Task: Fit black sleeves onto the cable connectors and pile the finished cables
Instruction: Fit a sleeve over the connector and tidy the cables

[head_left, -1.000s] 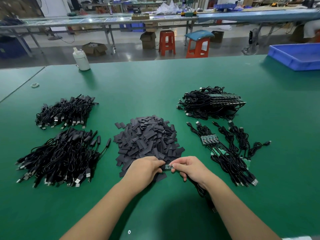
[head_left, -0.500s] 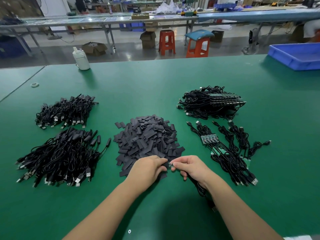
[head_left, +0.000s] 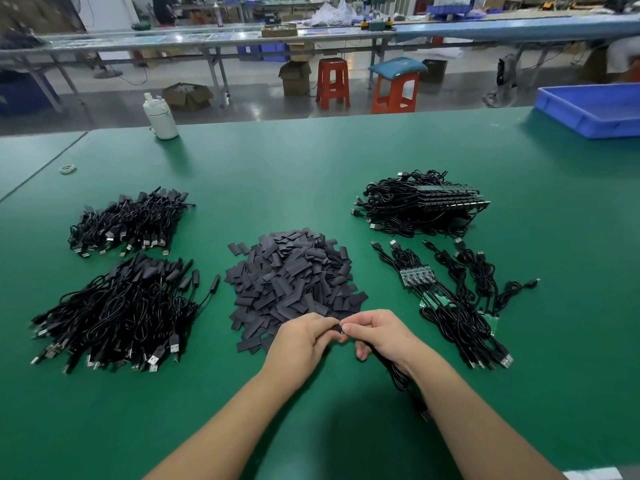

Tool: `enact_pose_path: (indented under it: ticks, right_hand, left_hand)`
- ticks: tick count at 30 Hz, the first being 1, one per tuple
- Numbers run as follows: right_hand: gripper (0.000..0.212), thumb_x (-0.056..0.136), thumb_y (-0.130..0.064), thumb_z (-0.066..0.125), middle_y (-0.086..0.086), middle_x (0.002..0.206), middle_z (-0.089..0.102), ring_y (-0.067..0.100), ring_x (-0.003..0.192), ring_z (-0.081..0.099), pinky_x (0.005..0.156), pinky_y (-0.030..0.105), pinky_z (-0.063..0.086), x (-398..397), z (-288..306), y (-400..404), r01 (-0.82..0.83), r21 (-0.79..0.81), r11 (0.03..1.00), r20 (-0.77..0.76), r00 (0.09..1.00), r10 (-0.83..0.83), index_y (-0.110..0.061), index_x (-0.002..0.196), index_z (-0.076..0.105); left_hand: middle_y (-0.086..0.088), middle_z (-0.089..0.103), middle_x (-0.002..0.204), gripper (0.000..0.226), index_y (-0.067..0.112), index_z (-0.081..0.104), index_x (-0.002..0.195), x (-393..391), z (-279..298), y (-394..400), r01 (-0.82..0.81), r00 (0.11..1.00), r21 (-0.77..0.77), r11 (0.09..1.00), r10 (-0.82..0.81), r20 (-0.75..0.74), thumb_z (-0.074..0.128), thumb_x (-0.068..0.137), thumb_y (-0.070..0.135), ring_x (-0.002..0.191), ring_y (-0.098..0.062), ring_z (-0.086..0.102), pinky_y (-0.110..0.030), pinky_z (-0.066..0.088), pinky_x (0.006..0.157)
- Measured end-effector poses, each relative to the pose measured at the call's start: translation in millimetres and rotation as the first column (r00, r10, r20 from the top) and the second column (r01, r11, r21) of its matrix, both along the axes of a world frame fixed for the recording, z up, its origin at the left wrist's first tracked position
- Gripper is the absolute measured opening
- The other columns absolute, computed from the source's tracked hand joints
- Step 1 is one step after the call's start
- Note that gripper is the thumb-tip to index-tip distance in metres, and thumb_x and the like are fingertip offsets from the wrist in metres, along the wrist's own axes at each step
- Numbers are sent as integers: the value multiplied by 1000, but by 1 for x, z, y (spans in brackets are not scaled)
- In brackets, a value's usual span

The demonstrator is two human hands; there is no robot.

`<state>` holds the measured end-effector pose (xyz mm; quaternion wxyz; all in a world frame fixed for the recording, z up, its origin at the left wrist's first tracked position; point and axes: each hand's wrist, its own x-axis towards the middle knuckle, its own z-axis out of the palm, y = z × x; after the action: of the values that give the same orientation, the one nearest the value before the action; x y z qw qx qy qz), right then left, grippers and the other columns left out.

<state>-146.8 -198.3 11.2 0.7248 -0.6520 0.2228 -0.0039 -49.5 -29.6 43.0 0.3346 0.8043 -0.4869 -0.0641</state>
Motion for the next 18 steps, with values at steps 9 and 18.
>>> enact_pose_path:
  ticks: [9, 18]
  right_hand:
    - [23, 96, -4, 61, 8, 86, 76, 17, 66, 70, 55, 21, 52, -3, 1, 0, -65, -2, 998, 5, 998, 65, -12, 115, 71]
    - [28, 96, -2, 60, 7, 90, 77, 17, 72, 73, 54, 22, 52, -4, 3, 2, -48, 22, 999, 9, 999, 48, -14, 121, 65]
  left_hand:
    - [1, 66, 90, 22, 21, 72, 112, -4, -5, -6, 13, 1000, 75, 997, -13, 2, 63, 93, 24, 87, -16, 60, -30, 47, 81]
    - [-2, 64, 100, 24, 18, 68, 115, 0, -5, -8, 88, 985, 149, 985, -109, 137, 55, 98, 29, 88, -22, 62, -34, 49, 80]
